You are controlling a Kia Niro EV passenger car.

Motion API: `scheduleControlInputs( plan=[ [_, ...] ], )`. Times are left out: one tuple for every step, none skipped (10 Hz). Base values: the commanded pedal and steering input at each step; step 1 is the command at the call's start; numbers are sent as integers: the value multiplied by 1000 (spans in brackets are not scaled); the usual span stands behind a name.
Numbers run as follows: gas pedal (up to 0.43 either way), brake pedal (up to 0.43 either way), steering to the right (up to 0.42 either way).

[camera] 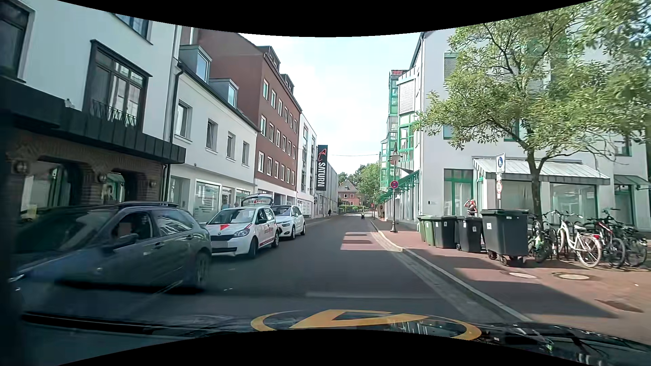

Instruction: Follow the waypoints while adhering to traffic rules and regulations

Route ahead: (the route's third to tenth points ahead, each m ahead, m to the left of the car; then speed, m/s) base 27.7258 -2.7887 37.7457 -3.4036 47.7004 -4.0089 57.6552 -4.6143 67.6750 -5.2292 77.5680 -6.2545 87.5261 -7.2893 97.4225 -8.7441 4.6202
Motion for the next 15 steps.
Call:
scheduleControlInputs(
  plan=[
    [59,0,-32],
    [59,0,-31],
    [59,0,-30],
    [47,0,-30],
    [0,0,-29],
    [0,0,-25],
    [0,0,-19],
    [0,0,-13],
    [0,0,-9],
    [0,55,-8],
    [0,140,-7],
    [0,12,-7],
    [0,12,-6],
    [0,0,-4],
    [0,0,-3]
  ],
)
